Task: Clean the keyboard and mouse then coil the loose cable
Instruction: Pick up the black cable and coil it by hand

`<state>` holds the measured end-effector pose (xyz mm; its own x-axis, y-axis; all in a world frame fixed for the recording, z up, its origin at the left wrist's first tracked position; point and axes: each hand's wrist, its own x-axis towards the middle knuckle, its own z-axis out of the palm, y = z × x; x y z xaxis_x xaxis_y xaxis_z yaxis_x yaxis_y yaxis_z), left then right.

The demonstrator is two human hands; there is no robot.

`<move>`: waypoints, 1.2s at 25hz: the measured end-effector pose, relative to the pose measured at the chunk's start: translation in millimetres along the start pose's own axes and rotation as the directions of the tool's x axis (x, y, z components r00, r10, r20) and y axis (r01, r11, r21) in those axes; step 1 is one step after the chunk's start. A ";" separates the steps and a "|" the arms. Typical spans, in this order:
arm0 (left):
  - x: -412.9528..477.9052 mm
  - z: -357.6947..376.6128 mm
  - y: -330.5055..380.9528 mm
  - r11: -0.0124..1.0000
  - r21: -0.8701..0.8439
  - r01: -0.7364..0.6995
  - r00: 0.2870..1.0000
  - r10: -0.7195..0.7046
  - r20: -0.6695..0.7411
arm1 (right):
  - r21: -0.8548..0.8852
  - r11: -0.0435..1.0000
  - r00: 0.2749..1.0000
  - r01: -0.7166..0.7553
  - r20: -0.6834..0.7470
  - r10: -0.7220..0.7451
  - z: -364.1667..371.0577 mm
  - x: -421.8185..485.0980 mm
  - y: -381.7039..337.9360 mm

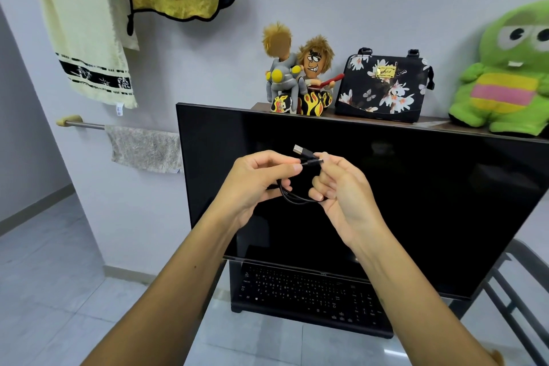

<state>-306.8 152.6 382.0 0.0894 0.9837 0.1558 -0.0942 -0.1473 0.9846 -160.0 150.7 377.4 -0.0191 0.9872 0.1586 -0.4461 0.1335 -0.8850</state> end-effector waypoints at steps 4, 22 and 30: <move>1.9 4.2 1.7 0.996 0.068 -0.065 0.995 0.070 -0.076 | 0.008 1.000 1.000 0.007 -0.001 -0.007 -1.2 0.3 0.1; 15.9 19.6 -26.5 0.788 -0.516 0.335 0.941 -0.249 0.231 | -0.189 0.982 0.999 -0.033 -0.024 0.029 -29.0 -0.3 0.8; 26.9 80.6 -73.2 0.942 0.007 0.336 0.907 -0.326 0.265 | -0.430 0.892 0.971 -0.141 -0.236 0.039 -131.7 -24.6 6.6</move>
<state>-217.6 181.6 320.5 0.3746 0.9135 -0.1588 -0.0517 0.1915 0.9801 -44.6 138.9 309.9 0.1754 0.9844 0.0157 -0.0108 0.0178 -0.9998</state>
